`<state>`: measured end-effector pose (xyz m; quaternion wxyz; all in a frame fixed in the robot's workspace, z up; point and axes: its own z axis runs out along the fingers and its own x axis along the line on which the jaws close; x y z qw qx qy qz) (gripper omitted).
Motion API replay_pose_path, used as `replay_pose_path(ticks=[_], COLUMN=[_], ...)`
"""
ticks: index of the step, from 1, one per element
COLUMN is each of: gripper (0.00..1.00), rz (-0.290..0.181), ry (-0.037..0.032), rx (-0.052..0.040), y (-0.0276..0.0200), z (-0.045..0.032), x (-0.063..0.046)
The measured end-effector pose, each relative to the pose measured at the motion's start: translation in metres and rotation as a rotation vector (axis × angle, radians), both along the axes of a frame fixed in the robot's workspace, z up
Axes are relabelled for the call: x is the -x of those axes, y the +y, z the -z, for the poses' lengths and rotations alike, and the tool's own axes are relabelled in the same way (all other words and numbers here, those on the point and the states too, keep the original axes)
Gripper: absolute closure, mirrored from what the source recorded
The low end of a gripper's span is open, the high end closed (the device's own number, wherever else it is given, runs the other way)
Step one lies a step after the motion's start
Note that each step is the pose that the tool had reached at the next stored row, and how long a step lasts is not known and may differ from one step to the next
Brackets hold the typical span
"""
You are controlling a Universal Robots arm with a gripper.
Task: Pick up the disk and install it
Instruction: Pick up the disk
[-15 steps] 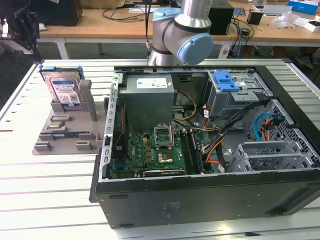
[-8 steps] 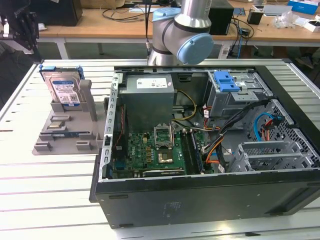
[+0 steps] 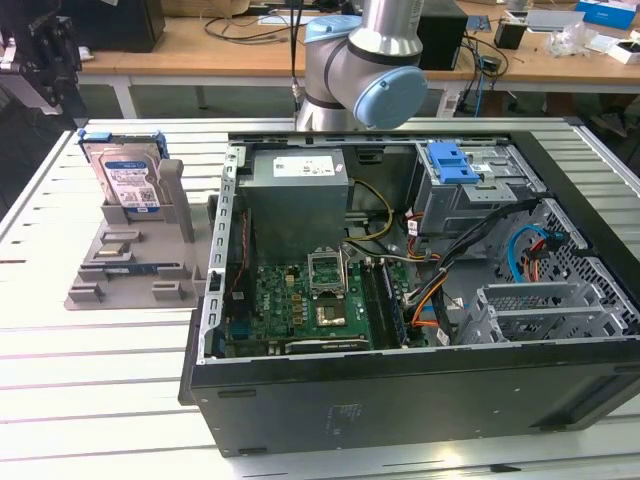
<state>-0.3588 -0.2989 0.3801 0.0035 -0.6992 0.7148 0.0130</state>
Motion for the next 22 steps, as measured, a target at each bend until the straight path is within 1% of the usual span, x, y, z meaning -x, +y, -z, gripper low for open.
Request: replay_pose_path(ticks=[5, 6, 7, 9, 14, 17, 22], gripper=[0.58, 0.58, 0.58, 0.58, 0.58, 0.58, 0.58], rz=[0.001, 0.006, 0.024, 0.031, 0.034, 0.035, 0.037], ry=[-0.0001, -0.0001, 0.0000, 0.0001, 0.0000, 0.0000, 0.0000], rx=[-0.0001, -0.0001, 0.0000, 0.0000, -0.0001, 0.0000, 0.0000], y=[0.0003, 0.0007, 0.0013, 0.0034, 0.0163, 0.0188, 0.0204], z=[0.0001, 0.0001, 0.0003, 0.0004, 0.0007, 0.0007, 0.0009], x=[0.000, 0.000, 0.000, 0.000, 0.000, 0.000, 0.000])
